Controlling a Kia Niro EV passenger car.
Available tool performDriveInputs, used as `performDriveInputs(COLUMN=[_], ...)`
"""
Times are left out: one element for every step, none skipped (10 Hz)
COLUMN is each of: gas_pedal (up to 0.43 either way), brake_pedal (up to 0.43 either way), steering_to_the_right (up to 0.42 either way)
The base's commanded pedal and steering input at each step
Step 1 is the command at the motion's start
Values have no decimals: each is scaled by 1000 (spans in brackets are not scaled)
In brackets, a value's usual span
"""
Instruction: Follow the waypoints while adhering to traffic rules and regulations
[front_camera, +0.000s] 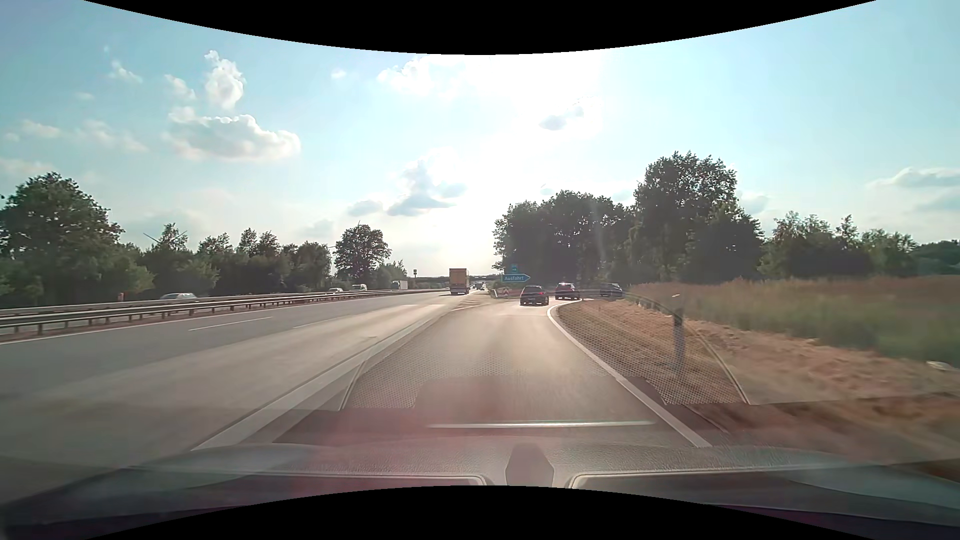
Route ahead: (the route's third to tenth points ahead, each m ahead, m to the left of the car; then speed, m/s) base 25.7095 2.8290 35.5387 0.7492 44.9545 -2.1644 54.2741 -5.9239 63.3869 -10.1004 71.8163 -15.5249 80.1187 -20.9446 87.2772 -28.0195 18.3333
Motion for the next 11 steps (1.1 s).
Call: performDriveInputs(gas_pedal=[0,0,0,0,8,8,20,28,28,28,39], brake_pedal=[0,0,0,0,0,0,0,0,0,0,0], steering_to_the_right=[16,20,25,26,28,32,34,36,39,41,41])
